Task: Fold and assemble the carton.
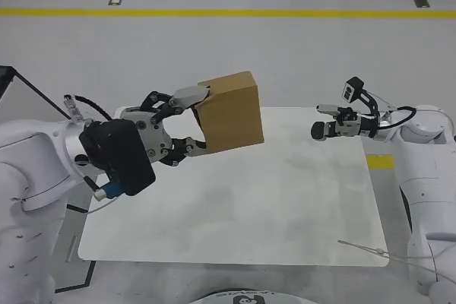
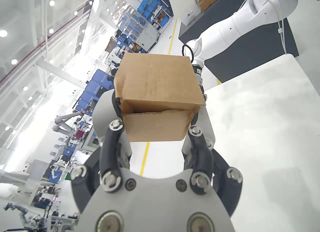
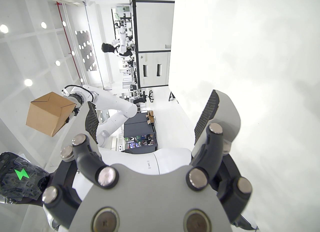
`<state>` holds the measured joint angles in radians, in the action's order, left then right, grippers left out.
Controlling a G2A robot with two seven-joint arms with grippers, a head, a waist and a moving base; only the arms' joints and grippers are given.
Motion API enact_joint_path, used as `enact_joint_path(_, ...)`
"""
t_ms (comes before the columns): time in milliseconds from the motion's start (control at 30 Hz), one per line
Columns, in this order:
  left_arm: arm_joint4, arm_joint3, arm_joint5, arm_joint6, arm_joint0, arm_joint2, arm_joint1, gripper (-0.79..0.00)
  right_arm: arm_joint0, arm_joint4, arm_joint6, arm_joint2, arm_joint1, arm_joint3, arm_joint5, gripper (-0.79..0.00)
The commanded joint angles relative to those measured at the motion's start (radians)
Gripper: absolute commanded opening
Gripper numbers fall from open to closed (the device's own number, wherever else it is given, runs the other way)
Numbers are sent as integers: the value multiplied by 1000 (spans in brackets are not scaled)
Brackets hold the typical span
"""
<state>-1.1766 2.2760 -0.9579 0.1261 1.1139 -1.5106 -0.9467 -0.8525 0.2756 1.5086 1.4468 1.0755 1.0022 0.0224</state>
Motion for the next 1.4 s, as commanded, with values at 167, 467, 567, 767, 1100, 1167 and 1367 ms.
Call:
enact_joint_path(167, -195, 74, 2, -88, 11, -23, 4, -785, 0, 0, 0, 0, 0, 0, 0, 0)
enact_joint_path(467, -516, 74, 70, -340, 38, 16, 12, -785, 0, 0, 0, 0, 0, 0, 0, 0)
enact_joint_path(567, -489, 67, 82, -355, 72, 13, 13, -785, 0, 0, 0, 0, 0, 0, 0, 0)
enact_joint_path(767, -233, 7, 34, -208, 133, 2, 13, -785, 0, 0, 0, 0, 0, 0, 0, 0)
enact_joint_path(1100, 234, 33, 119, 158, 160, -8, 20, -785, 0, 0, 0, 0, 0, 0, 0, 0)
enact_joint_path(1167, 234, 33, 119, 158, 160, -8, 20, -785, 0, 0, 0, 0, 0, 0, 0, 0)
enact_joint_path(1367, 213, 8, 107, 171, 176, 16, 21, -785, 0, 0, 0, 0, 0, 0, 0, 0)
